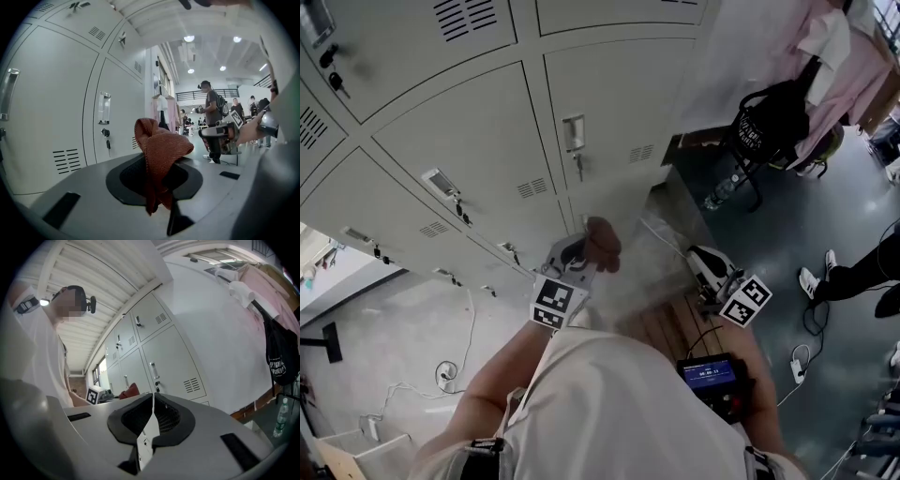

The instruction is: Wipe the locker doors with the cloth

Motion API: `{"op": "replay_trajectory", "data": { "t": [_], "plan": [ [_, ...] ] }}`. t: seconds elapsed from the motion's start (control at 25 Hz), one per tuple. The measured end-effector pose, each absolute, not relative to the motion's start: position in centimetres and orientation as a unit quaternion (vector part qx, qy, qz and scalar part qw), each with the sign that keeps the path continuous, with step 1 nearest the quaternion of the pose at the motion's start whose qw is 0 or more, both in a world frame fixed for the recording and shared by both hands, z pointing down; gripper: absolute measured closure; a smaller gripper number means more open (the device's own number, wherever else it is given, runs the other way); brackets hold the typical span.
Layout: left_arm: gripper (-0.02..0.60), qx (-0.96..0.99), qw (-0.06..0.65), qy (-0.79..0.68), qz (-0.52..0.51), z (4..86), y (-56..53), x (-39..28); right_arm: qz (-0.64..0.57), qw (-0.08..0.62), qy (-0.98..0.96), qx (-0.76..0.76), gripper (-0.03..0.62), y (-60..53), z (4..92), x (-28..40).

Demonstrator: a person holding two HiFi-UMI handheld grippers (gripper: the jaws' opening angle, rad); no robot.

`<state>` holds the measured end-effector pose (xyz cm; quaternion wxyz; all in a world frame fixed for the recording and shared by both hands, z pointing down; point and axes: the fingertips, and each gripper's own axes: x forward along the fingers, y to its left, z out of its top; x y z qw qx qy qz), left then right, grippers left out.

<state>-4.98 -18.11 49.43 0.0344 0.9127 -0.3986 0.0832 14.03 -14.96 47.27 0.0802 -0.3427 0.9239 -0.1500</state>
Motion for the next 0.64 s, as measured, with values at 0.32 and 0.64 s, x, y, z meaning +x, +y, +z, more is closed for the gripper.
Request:
{"op": "replay_trajectory", "data": {
  "t": [0.32, 0.64],
  "plan": [
    [0.505, 0.916, 0.037, -0.387, 0.097, 49.7, -17.0, -4.6, -0.158, 0.098, 0.920, -0.345, 0.571, -13.9, 48.5, 13.5],
    [0.505, 0.913, 0.051, -0.392, 0.104, 50.8, -17.2, -6.2, -0.163, 0.093, 0.919, -0.346, 0.571, -13.9, 48.5, 12.7]
  ]
}}
